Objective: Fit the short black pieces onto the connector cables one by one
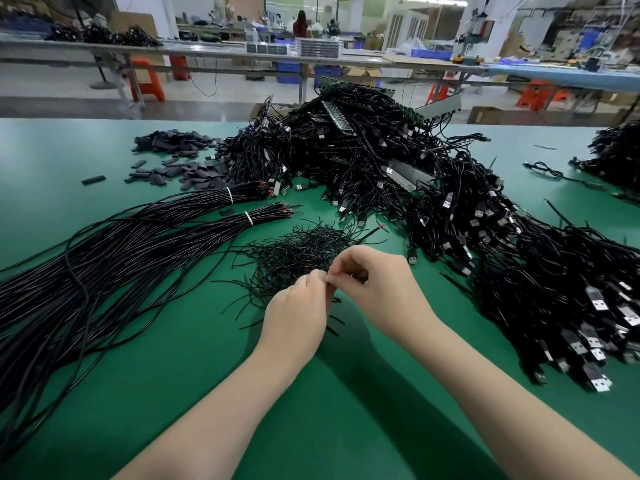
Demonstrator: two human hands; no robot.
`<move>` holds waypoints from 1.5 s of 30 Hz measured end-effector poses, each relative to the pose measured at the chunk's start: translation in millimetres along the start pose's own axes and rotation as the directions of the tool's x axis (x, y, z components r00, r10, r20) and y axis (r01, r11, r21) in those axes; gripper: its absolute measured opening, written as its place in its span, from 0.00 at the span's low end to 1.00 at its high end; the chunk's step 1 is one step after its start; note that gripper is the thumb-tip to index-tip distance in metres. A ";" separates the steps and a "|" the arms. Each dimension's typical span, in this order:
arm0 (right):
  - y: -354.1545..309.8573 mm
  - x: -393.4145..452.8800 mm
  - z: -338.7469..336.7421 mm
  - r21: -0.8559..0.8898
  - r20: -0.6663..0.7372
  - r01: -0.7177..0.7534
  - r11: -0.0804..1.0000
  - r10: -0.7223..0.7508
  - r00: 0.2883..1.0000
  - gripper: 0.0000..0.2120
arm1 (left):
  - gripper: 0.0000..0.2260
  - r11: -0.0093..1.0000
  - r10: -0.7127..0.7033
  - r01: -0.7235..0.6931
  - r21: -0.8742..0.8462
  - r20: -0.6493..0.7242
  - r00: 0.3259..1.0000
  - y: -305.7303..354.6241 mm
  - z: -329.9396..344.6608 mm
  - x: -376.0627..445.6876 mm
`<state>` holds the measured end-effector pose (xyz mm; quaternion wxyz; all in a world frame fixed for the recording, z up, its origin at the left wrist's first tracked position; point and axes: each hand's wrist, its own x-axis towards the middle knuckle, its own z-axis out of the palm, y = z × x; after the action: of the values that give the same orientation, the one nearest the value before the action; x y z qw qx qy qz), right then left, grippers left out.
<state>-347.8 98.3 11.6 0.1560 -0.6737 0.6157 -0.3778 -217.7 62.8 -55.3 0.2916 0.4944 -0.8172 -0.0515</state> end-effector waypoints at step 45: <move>14.2 -5.8 32.4 0.424 -0.173 -0.026 0.905 0.109 0.979 0.06 | 0.13 0.559 -0.440 0.308 -0.770 0.039 0.897 27.4 -15.5 0.4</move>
<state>-335.0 92.7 -21.4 0.2499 -0.5628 0.5555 -0.5587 -231.0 79.5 -32.2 0.5170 0.4907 -0.5690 -0.4102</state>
